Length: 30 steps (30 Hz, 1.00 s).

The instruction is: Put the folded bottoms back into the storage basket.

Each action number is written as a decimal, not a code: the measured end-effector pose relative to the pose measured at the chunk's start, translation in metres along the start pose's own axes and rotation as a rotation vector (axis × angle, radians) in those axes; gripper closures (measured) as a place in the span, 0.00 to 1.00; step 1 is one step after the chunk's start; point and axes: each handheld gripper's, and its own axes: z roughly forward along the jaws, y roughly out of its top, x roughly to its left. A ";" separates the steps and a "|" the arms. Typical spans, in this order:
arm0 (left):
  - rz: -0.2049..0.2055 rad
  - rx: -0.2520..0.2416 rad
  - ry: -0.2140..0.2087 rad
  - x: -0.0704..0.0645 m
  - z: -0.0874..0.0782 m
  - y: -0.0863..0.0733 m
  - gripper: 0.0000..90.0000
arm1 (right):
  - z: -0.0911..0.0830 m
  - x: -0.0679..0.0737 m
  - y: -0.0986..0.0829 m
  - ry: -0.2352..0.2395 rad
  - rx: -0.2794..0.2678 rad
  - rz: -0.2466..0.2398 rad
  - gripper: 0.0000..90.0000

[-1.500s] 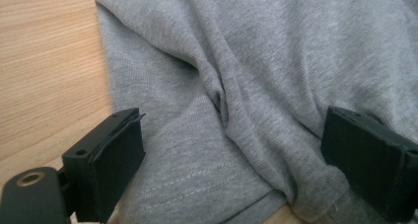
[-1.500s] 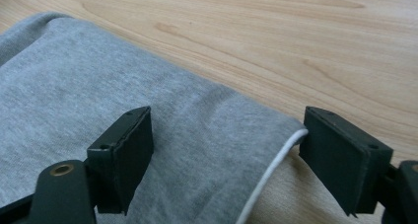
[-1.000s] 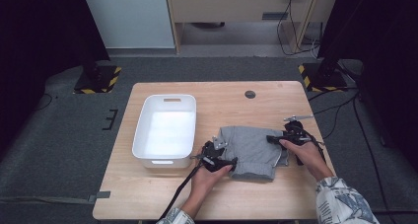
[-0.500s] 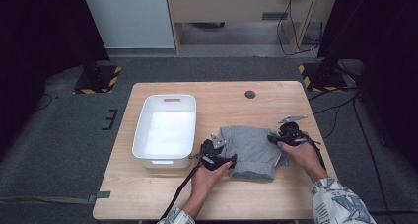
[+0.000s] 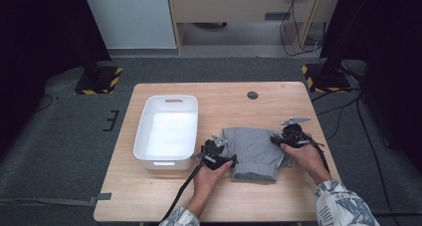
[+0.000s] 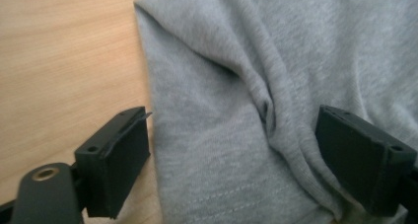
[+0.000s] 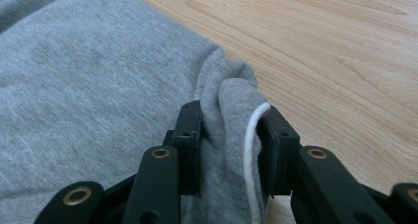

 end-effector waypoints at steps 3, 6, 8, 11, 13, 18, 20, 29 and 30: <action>0.003 0.000 -0.006 -0.001 0.000 0.000 0.14 | 0.000 0.000 0.000 0.000 -0.002 0.004 0.73; 0.011 -0.011 -0.015 -0.004 -0.001 -0.002 0.15 | 0.000 0.000 0.000 -0.001 -0.002 0.008 0.73; 0.024 -0.019 -0.029 -0.009 -0.002 -0.004 0.17 | 0.000 0.000 0.000 -0.001 -0.002 0.013 0.73; 0.040 -0.034 -0.037 -0.015 -0.003 -0.005 0.29 | 0.000 0.001 -0.001 -0.002 -0.002 0.012 0.73; 0.043 -0.040 -0.045 -0.016 -0.004 -0.006 0.37 | 0.000 0.001 -0.001 -0.003 -0.002 0.013 0.73; 0.053 -0.050 -0.068 -0.021 -0.004 -0.006 0.60 | 0.000 0.002 0.000 -0.011 -0.002 0.011 0.73; 0.047 -0.052 -0.074 -0.023 -0.004 -0.006 0.68 | 0.000 0.003 0.000 -0.015 -0.002 0.010 0.73; 0.032 -0.066 -0.054 -0.025 -0.005 -0.006 0.88 | -0.003 0.007 0.001 -0.031 0.005 -0.009 0.79; 0.034 -0.067 -0.050 -0.025 -0.005 -0.006 0.88 | -0.004 0.007 0.001 -0.031 0.005 -0.003 0.80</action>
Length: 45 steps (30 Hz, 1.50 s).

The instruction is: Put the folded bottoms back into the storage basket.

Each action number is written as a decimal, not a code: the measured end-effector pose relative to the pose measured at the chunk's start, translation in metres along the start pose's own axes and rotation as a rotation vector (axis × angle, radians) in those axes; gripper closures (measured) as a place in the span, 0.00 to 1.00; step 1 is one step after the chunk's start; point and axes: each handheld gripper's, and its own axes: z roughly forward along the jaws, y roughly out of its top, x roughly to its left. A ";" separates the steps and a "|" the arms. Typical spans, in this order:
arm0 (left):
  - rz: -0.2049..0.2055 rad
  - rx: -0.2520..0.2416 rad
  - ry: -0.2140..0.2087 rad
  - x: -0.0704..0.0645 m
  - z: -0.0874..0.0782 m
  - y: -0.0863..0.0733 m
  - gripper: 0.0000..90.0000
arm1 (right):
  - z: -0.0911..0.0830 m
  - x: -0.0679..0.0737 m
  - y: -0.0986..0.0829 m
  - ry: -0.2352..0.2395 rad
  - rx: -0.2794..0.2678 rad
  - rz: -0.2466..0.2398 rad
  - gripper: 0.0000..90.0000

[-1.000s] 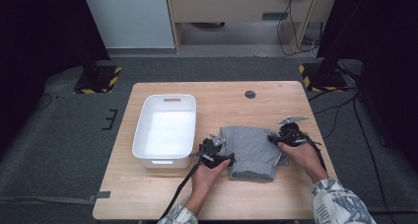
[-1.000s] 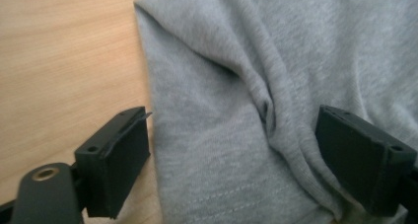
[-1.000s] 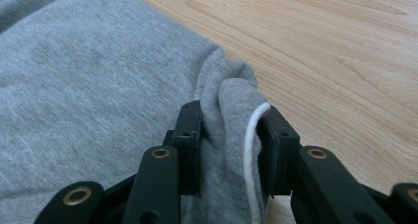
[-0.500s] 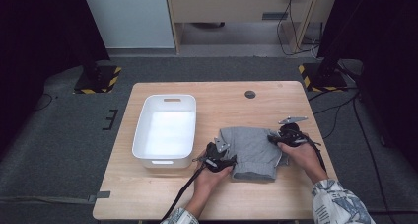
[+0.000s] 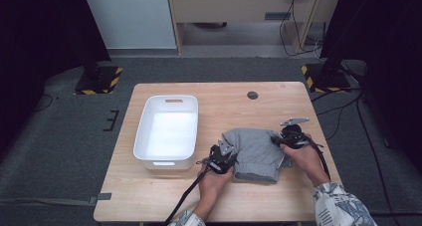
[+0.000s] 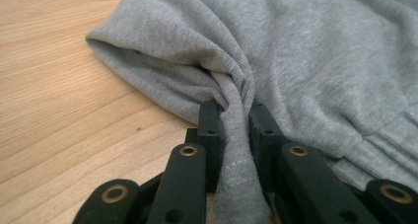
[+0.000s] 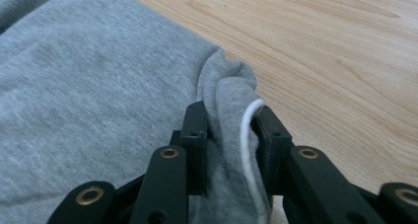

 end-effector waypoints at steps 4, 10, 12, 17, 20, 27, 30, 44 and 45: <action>0.002 -0.012 0.002 0.000 -0.005 0.003 0.89 | -0.005 -0.001 0.001 0.006 -0.005 -0.001 0.80; 0.009 -0.031 -0.002 0.000 -0.017 0.016 0.89 | -0.016 -0.001 0.007 0.011 -0.029 0.001 0.81; 0.007 -0.032 -0.003 0.000 -0.021 0.020 0.89 | -0.020 -0.001 0.010 0.010 -0.039 -0.004 0.81; 0.011 -0.044 -0.001 0.001 -0.029 0.029 0.89 | -0.027 0.002 0.017 0.005 -0.051 -0.019 0.81; 0.008 -0.056 0.003 0.003 -0.034 0.034 0.89 | -0.030 0.004 0.022 0.005 -0.054 -0.021 0.81; 0.017 -0.074 0.011 0.008 -0.051 0.045 0.89 | -0.038 0.011 0.035 0.006 -0.063 -0.045 0.81; 0.019 -0.082 0.013 0.010 -0.058 0.050 0.89 | -0.041 0.015 0.042 0.001 -0.067 -0.051 0.81; 0.023 -0.106 0.044 0.027 -0.087 0.065 0.89 | -0.050 0.035 0.069 0.013 -0.086 -0.071 0.81; 0.025 -0.104 0.045 0.028 -0.089 0.066 0.89 | -0.051 0.036 0.071 0.016 -0.088 -0.073 0.81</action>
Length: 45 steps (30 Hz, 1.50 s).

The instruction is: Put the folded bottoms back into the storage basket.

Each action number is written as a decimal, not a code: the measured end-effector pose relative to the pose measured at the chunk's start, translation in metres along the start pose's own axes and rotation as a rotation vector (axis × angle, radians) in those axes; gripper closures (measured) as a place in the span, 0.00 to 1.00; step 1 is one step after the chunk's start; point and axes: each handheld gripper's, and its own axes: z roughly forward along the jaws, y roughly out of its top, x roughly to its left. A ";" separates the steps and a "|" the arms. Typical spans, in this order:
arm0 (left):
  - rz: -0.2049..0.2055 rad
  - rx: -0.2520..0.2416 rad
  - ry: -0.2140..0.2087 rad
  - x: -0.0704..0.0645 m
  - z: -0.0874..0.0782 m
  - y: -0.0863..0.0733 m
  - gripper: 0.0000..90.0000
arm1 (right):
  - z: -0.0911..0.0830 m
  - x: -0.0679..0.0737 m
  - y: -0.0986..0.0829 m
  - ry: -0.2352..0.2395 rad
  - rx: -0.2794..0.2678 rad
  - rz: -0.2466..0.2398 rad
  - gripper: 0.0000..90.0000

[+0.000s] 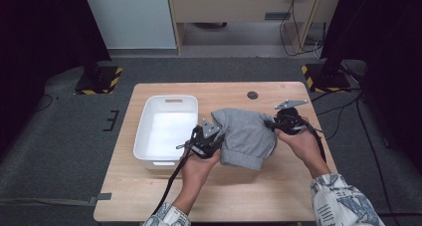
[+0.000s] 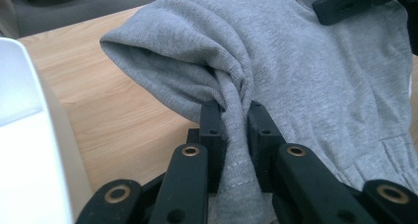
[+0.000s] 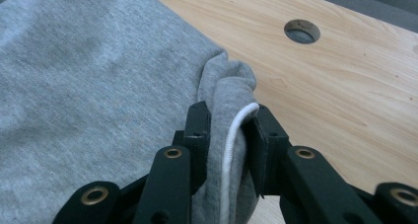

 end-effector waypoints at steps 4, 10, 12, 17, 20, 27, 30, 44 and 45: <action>-0.004 -0.006 0.006 0.005 -0.006 0.003 0.89 | 0.001 0.005 0.007 0.002 -0.006 -0.007 0.81; -0.009 -0.012 0.010 0.013 -0.013 0.007 0.89 | 0.002 0.011 0.017 0.007 -0.003 -0.012 0.81; -0.005 -0.015 0.008 0.014 -0.016 0.009 0.89 | 0.001 0.012 0.020 0.012 -0.005 -0.014 0.81; -0.006 -0.030 0.012 0.018 -0.023 0.014 0.89 | -0.002 0.015 0.028 0.009 -0.017 -0.010 0.81; -0.008 -0.036 0.014 0.020 -0.027 0.016 0.89 | -0.002 0.018 0.032 0.013 -0.019 -0.016 0.81; -0.004 -0.033 0.019 0.028 -0.034 0.017 0.89 | 0.000 0.025 0.038 0.024 -0.021 -0.028 0.81; -0.003 -0.031 0.019 0.032 -0.037 0.017 0.89 | 0.002 0.027 0.040 0.034 -0.021 -0.022 0.81; -0.009 -0.029 0.031 0.050 -0.043 0.022 0.89 | 0.010 0.039 0.057 0.036 -0.025 -0.053 0.81; -0.005 -0.027 0.034 0.051 -0.044 0.023 0.89 | 0.012 0.041 0.058 0.035 -0.021 -0.055 0.81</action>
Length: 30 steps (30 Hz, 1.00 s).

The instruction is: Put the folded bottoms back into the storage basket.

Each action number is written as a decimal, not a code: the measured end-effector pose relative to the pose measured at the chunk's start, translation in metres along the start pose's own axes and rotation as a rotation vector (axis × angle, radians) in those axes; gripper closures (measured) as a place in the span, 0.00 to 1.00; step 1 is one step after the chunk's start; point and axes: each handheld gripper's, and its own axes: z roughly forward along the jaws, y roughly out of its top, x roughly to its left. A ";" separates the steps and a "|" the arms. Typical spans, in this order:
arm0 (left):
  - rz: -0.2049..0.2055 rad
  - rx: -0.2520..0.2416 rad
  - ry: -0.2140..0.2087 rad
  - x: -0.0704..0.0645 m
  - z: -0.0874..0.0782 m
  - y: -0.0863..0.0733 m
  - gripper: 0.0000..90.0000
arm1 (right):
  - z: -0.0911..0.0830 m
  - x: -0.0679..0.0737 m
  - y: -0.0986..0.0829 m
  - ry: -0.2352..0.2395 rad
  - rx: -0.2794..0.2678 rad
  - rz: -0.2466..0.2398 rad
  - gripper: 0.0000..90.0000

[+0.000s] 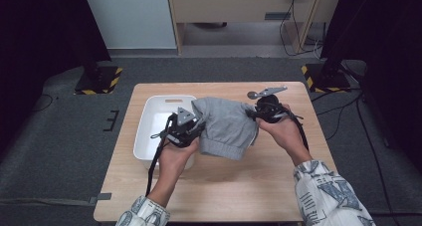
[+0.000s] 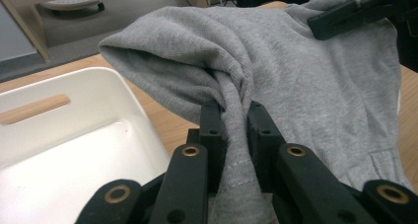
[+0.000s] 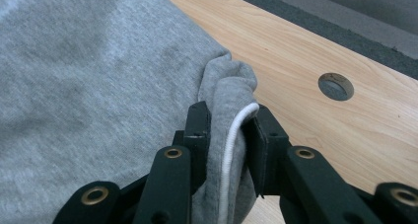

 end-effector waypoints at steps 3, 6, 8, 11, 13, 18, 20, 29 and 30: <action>-0.002 -0.009 0.007 0.003 -0.004 0.004 0.89 | 0.001 0.003 0.004 0.008 -0.011 0.006 0.81; 0.003 -0.015 0.008 0.005 -0.007 0.008 0.89 | 0.002 0.005 0.008 0.009 -0.013 -0.007 0.81; 0.008 -0.013 0.010 0.005 -0.007 0.008 0.89 | 0.002 0.006 0.010 0.006 -0.015 -0.007 0.81; 0.011 -0.008 0.010 0.006 -0.006 0.007 0.89 | 0.002 0.007 0.012 0.005 -0.012 -0.009 0.81; 0.008 -0.009 0.011 0.006 -0.007 0.006 0.89 | 0.002 0.007 0.012 0.005 -0.008 -0.012 0.81; 0.005 -0.008 0.010 0.008 -0.008 0.006 0.89 | 0.002 0.007 0.013 0.007 -0.012 -0.017 0.81; 0.001 -0.012 0.010 0.010 -0.008 0.007 0.89 | 0.002 0.007 0.014 0.004 -0.010 -0.016 0.81; -0.009 -0.026 0.016 0.018 -0.017 0.007 0.89 | 0.000 0.016 0.026 -0.003 -0.010 -0.029 0.81; -0.008 -0.027 0.021 0.020 -0.018 0.008 0.89 | 0.000 0.017 0.028 0.001 -0.010 -0.029 0.81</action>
